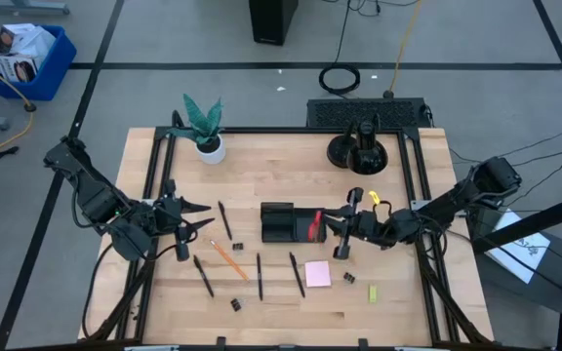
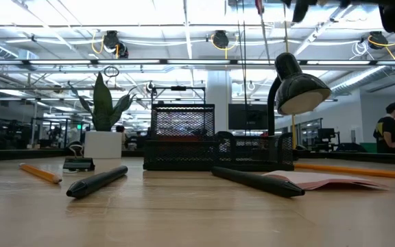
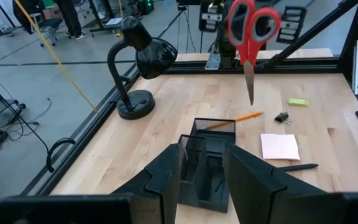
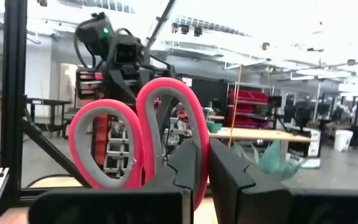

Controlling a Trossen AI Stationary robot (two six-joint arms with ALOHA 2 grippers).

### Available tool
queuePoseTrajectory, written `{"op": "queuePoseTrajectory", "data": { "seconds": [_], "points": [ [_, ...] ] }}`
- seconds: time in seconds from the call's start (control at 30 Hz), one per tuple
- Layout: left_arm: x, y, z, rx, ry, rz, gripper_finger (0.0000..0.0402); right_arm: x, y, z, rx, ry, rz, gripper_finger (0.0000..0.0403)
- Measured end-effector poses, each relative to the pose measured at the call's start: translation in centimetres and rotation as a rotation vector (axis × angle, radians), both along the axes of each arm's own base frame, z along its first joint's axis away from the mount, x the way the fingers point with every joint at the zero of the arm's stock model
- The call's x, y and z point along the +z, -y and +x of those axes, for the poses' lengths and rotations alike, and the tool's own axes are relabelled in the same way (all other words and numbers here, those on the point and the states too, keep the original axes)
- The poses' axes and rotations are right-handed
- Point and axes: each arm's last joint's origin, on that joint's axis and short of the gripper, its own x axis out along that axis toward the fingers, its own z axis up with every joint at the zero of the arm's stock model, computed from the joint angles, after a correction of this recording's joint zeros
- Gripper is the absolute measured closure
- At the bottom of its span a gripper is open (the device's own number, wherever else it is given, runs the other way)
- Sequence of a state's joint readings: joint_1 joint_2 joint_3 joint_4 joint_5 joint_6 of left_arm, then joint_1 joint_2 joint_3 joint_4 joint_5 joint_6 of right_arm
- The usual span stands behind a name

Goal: Pick and place office supplies into organizer
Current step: Put the scissor into the desk organizer

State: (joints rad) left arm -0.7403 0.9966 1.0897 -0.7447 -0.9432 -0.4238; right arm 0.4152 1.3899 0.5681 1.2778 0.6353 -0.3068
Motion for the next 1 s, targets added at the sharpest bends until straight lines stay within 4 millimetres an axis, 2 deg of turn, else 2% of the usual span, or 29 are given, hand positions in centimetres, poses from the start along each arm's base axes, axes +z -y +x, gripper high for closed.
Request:
{"op": "queuePoseTrajectory", "data": {
  "seconds": [0.2,0.4,0.77,1.0],
  "points": [
    [0.0,0.0,0.0,0.000,0.000,-0.001,0.0275,2.3,-0.3,1.3,-0.137,-0.044,-0.073,0.0388],
    [0.0,0.0,0.0,0.001,0.001,-0.001,0.0275,3.5,0.1,1.9,-0.258,-0.077,-0.101,0.0388],
    [0.0,0.0,0.0,0.010,0.009,-0.023,0.0275,3.6,2.7,2.3,-0.503,-0.108,-0.002,0.0388],
    [0.0,0.0,0.0,0.010,0.009,-0.025,0.0275,3.6,3.8,2.4,-0.572,-0.108,0.020,0.0388]
  ]
}}
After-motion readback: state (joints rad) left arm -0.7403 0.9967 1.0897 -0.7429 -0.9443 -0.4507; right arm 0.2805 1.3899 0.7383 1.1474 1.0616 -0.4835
